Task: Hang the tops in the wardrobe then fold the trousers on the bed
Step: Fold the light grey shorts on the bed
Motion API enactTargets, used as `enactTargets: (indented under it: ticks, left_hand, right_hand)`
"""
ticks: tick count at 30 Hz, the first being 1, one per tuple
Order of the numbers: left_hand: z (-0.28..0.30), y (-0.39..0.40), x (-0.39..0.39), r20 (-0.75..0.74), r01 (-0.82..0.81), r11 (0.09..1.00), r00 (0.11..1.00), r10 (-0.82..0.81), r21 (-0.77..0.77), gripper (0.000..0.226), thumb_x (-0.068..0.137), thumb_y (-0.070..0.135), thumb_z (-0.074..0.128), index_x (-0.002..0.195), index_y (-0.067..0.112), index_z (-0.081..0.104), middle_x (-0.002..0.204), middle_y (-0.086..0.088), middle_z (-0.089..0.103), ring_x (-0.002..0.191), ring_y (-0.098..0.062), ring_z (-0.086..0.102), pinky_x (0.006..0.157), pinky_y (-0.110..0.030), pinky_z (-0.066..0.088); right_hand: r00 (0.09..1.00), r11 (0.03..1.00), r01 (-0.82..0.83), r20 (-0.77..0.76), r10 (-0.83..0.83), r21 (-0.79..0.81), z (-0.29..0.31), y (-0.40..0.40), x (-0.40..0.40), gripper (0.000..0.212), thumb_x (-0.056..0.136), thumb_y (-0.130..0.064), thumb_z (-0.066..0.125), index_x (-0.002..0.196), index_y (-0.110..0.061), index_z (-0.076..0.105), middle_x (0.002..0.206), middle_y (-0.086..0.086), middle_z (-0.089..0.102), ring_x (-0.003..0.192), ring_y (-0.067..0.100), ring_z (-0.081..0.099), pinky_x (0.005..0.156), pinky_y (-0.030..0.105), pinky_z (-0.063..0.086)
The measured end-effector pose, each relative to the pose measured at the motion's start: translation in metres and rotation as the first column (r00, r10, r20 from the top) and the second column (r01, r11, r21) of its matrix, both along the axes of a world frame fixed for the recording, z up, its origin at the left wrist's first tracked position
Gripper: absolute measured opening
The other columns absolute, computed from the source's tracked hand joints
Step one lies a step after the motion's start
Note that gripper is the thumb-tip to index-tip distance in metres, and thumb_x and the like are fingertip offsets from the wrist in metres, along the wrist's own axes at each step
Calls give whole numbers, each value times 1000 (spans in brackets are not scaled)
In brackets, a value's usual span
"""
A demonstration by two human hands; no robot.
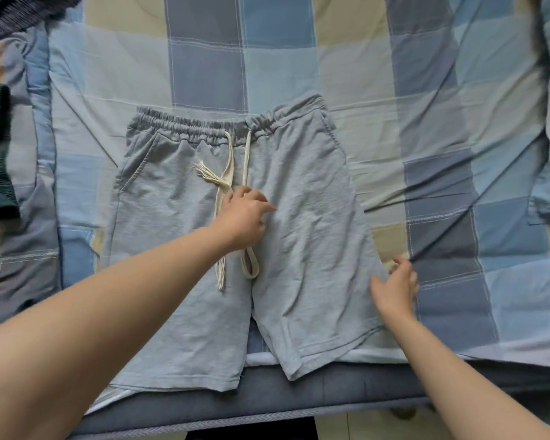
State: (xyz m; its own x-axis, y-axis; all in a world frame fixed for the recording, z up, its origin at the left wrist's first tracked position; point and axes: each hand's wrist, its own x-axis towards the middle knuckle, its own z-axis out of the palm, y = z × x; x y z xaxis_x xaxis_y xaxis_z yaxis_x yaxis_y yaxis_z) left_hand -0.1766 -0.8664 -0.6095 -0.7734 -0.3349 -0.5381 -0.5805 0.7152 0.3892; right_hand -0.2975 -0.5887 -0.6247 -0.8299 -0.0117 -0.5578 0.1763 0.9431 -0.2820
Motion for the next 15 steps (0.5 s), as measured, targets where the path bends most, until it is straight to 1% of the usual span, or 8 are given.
enactTargets:
  ticks: [1, 3, 6, 8, 10, 13, 14, 15]
  left_hand:
    - [-2, 11, -1, -25, 10, 1000, 1000, -9, 19, 45, 89, 18, 51, 132, 29, 59, 136, 2, 51, 132, -26, 32, 107, -43, 28]
    - [-5, 34, -3, -69, 9, 999, 998, -6, 46, 41, 90, 18, 50, 128, 25, 62, 128, -1, 56, 123, -27, 38, 101, -42, 35]
    - [-4, 71, -9, -69, -38, 986, 996, 50, 162, 36, 91, 16, 51, 125, 20, 64, 120, -4, 61, 116, -28, 47, 96, -36, 40]
    - [-2, 92, -15, 6, -165, 920, 985, 174, 354, 38, 94, 15, 51, 131, 15, 58, 116, -8, 66, 114, -28, 56, 95, -31, 41]
    - [0, 112, -24, 97, -283, 814, 957, 273, 507, 44, 97, 26, 53, 140, 16, 47, 115, -10, 68, 107, -28, 63, 94, -30, 44]
    - [-2, 136, -34, 274, -501, 591, 858, 434, 632, 58, 92, 47, 59, 140, 21, 39, 113, -13, 67, 81, -25, 68, 72, -30, 53]
    - [-3, 142, -35, 327, -563, 530, 816, 477, 634, 59, 88, 46, 64, 135, 19, 41, 116, -14, 65, 84, -25, 67, 69, -29, 52]
    - [-5, 146, -36, 339, -594, 522, 793, 506, 612, 56, 85, 40, 69, 129, 15, 45, 118, -15, 63, 93, -28, 66, 73, -30, 52]
  right_hand:
    - [997, 998, 2, 78, -6, 55, 0, 8, -4, 72, 77, -14, 69, 140, -10, 34, 137, 20, 41, 127, 39, 36, 109, 45, 28]
    - [982, 985, -111, 170, 87, 136, 0, 18, -6, 85, 75, -22, 73, 145, -16, 25, 145, 15, 32, 132, 37, 33, 108, 47, 27]
    - [937, 944, -295, 235, 257, 146, 3, 28, -4, 68, 81, -20, 68, 138, -18, 31, 137, 7, 43, 123, 32, 47, 99, 44, 34]
    - [921, 964, -264, 294, 255, -9, 5, 29, 1, 61, 81, -10, 66, 134, -14, 35, 129, 8, 55, 113, 31, 55, 93, 37, 40]
    - [898, 938, -298, 279, 339, -180, 12, 28, 10, 61, 81, -7, 66, 134, -14, 38, 123, 9, 61, 110, 29, 58, 92, 34, 44]
    - [762, 782, -506, 236, 603, -364, 32, 19, 23, 61, 85, -11, 65, 139, -21, 39, 122, -4, 57, 109, 13, 54, 94, 27, 41]
    - [717, 737, -531, 242, 654, -418, 39, 15, 26, 58, 85, -11, 65, 137, -21, 43, 116, -5, 58, 104, 11, 54, 91, 26, 41]
    - [681, 709, -534, 264, 684, -461, 46, 10, 26, 51, 85, -11, 66, 132, -20, 49, 106, -5, 60, 94, 10, 55, 86, 26, 42]
